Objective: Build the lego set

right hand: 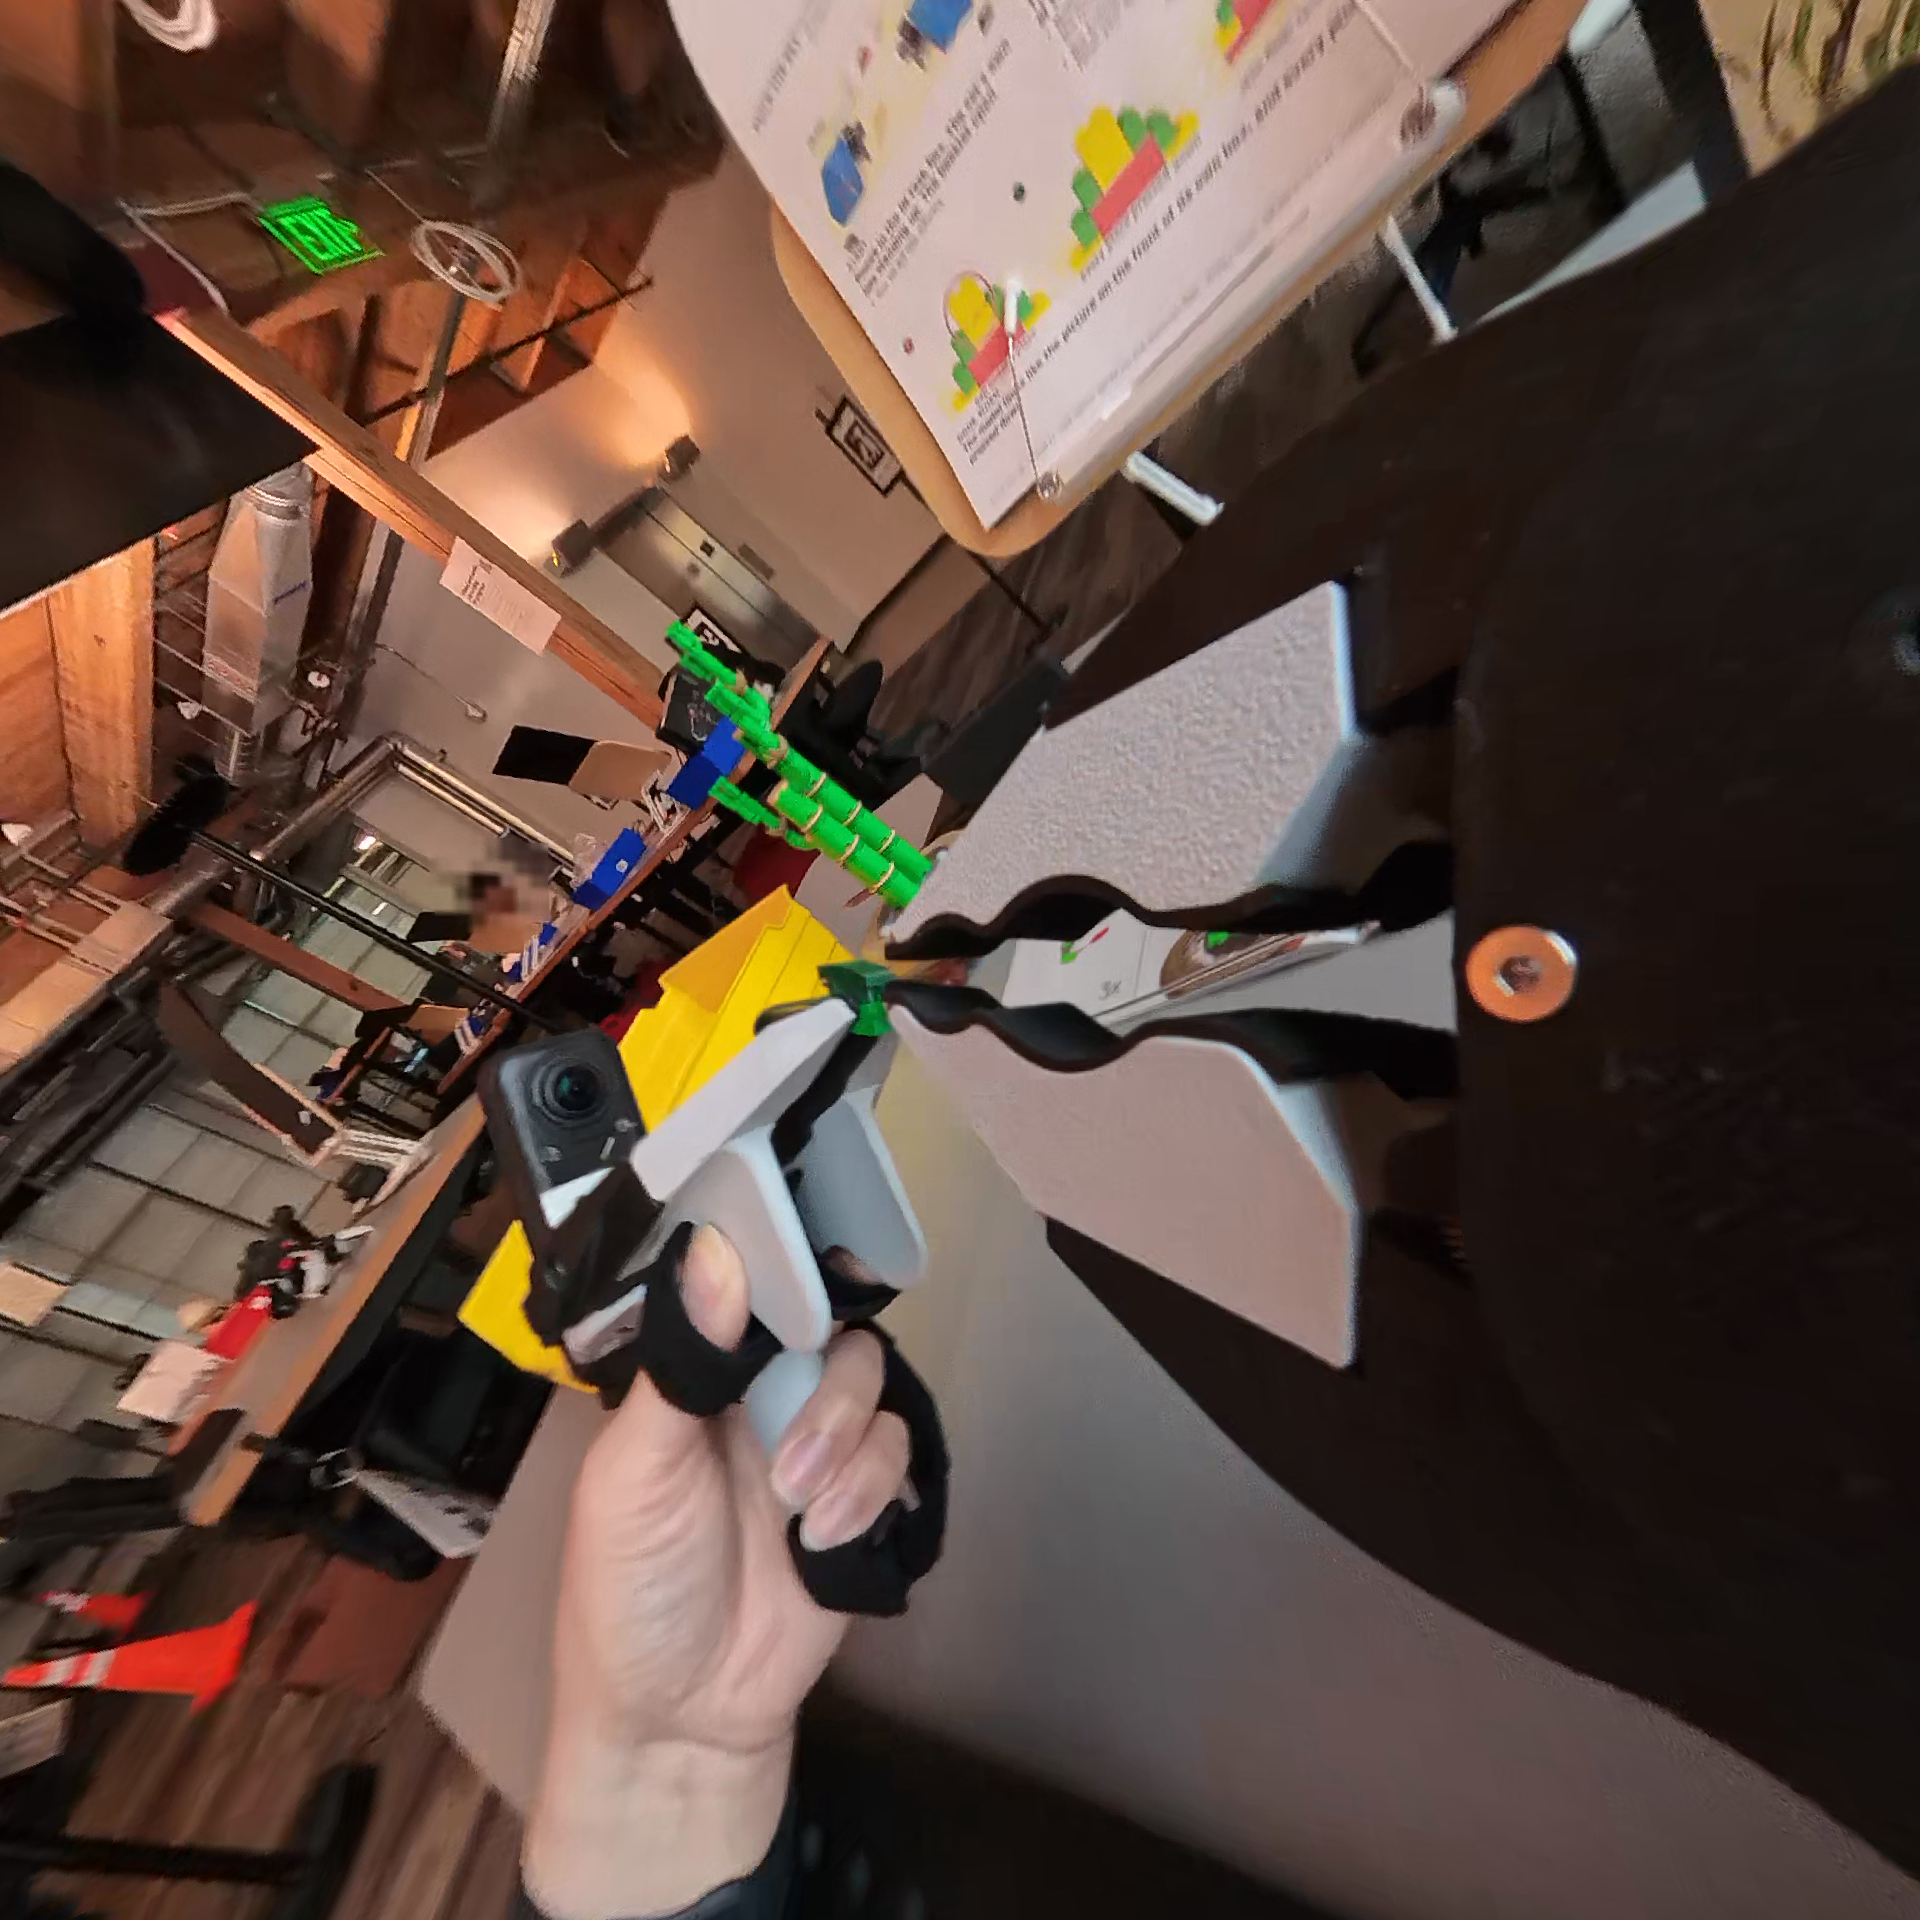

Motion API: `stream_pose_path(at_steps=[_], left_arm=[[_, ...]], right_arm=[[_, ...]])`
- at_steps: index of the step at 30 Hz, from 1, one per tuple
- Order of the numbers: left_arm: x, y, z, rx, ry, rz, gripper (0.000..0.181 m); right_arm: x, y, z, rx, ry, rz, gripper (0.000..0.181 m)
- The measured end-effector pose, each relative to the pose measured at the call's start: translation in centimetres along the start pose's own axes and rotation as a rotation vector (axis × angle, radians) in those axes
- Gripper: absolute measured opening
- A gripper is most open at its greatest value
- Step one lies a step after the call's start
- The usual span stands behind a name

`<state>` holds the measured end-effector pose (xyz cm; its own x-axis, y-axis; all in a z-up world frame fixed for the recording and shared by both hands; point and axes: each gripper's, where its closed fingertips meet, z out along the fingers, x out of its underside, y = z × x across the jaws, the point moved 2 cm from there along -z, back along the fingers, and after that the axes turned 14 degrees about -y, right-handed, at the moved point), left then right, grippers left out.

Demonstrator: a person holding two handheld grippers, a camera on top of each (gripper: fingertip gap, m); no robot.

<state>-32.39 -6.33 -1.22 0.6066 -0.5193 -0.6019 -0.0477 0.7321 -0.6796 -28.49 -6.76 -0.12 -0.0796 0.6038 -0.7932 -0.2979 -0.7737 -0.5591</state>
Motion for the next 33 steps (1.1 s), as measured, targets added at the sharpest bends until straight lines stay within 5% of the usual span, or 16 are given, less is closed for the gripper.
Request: stream_pose_path(at_steps=[16,22,33], left_arm=[[0.6,0.2,0.3,0.015,0.021,-0.031,0.005],[-1.3,0.5,-0.3,0.028,-0.099,-0.120,0.036],[-0.4,-0.3,0.1,0.070,-0.062,-0.163,0.034]], right_arm=[[0.5,0.7,-0.2,-0.043,0.069,-0.173,0.002],[0.4,-1.9,-1.7,0.038,0.083,-0.311,0.002],[-2.9,-9.2,-7.2,0.284,-0.203,0.060,0.002]])
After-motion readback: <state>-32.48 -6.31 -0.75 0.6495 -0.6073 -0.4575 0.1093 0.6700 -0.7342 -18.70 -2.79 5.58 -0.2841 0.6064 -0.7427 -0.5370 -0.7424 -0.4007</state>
